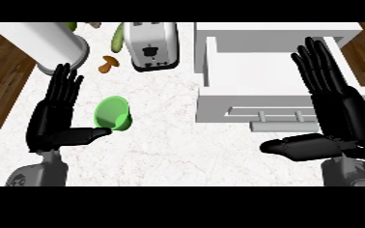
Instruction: Pick up the cup, place it into the drawer and close the drawer
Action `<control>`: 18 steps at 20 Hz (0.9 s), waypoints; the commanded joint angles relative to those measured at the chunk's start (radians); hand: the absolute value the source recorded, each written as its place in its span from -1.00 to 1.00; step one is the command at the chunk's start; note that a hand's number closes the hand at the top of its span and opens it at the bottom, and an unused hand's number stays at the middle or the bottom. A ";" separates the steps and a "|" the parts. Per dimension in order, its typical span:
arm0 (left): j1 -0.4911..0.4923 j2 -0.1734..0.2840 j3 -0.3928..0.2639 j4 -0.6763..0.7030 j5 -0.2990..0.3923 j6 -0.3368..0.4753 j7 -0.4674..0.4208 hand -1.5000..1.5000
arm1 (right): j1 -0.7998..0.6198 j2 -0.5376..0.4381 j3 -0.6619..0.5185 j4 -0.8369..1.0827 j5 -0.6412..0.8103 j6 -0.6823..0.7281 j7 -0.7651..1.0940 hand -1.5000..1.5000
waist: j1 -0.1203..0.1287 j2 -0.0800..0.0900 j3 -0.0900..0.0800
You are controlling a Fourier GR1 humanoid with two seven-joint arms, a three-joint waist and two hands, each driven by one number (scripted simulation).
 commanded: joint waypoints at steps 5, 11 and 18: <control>-0.013 0.013 0.049 0.322 -0.052 -0.026 -0.224 -1.00 | -0.081 0.002 -0.022 0.090 0.024 0.003 -0.041 -1.00 | -0.001 0.001 0.000; -0.052 0.044 0.077 0.539 -0.060 -0.055 -0.344 -1.00 | -0.034 -0.012 -0.037 -0.018 -0.011 0.025 0.037 -1.00 | -0.003 0.000 0.000; -0.172 0.133 0.140 0.909 -0.082 -0.120 -0.570 -1.00 | -0.067 0.000 -0.031 -0.031 -0.004 0.011 0.063 -1.00 | -0.010 0.002 -0.001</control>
